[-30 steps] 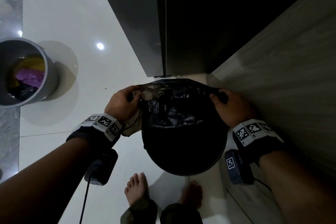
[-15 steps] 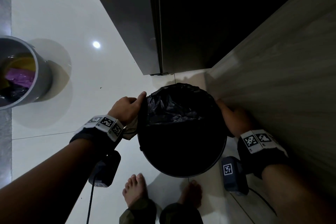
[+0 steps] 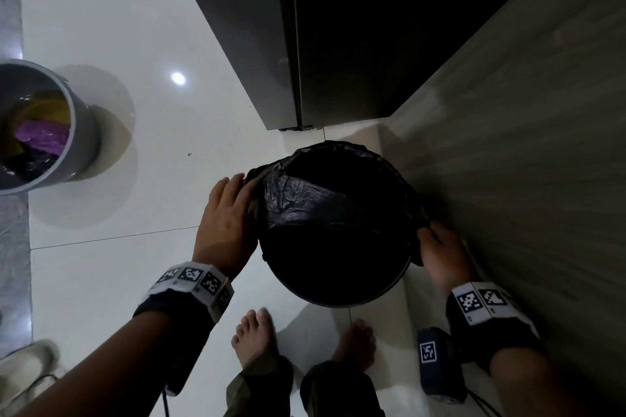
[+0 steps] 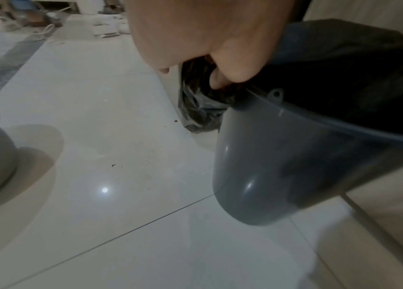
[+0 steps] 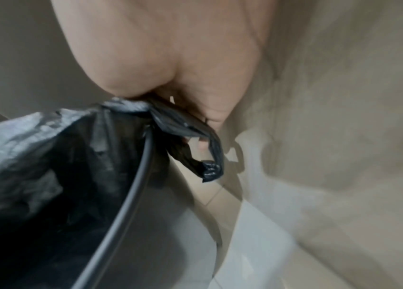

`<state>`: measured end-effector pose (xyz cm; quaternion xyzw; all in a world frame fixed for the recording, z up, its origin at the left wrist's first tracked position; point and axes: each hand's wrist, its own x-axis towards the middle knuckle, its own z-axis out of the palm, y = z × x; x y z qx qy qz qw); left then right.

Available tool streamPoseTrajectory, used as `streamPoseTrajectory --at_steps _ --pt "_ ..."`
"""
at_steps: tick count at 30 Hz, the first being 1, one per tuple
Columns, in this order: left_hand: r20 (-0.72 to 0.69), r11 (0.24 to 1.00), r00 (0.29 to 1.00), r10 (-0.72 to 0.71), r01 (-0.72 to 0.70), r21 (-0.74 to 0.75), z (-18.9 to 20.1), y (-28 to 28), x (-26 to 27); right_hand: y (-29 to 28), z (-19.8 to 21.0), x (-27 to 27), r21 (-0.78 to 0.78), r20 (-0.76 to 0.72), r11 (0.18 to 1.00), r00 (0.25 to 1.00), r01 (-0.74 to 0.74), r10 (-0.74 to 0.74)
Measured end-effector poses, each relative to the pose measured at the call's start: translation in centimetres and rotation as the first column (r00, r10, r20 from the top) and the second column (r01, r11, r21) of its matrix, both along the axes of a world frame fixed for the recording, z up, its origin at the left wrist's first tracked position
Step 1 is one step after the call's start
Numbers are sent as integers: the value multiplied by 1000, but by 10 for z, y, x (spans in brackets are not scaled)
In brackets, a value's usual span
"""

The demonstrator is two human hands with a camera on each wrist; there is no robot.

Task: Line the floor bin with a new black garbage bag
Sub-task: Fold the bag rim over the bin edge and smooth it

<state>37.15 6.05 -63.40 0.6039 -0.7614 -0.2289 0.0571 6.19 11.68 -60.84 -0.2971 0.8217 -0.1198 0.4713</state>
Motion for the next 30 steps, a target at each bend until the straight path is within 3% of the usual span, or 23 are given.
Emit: streamPoseTrajectory --at_steps 3,6,8,10,13,15,16,18,21,24,26,30 --pt "92 990 988 -122 127 -57 -4 13 1 8 -6 0 0 24 999 999 40 -40" --pt "98 986 986 -136 144 -85 1 18 1 13 -10 1 -29 45 994 993 107 -105" --pt "35 996 995 -91 91 0 5 22 0 16 -10 1 -83 78 983 984 166 -160" --pt "-76 974 994 83 -65 219 10 21 -2 21 -13 1 -143 89 972 981 186 -174" --pt "-212 778 855 474 -294 555 16 15 -10 28 -23 -4 -216 96 959 982 182 -165" --pt "-210 681 779 591 -342 648 11 7 -11 34 -28 -7 -244 87 958 987 153 -135" --pt "-202 666 777 596 -338 665 8 5 -10 36 -28 -7 -234 60 966 993 110 -99" --pt "-178 715 825 536 -331 616 -2 4 -8 38 -26 -5 -226 -22 974 1000 -4 -1" --pt "-50 872 910 412 -378 311 -7 13 -6 39 -23 -2 -282 -27 959 1000 -23 16" --pt "-125 951 942 310 -306 55 5 22 -7 44 -15 2 -266 -17 960 996 -91 90" --pt "-158 978 965 208 -202 51 13 28 -6 47 -7 5 -236 -2 959 987 -154 158" --pt "-116 967 984 135 -105 233 25 35 -10 54 6 12 -177 -8 949 965 -260 263"
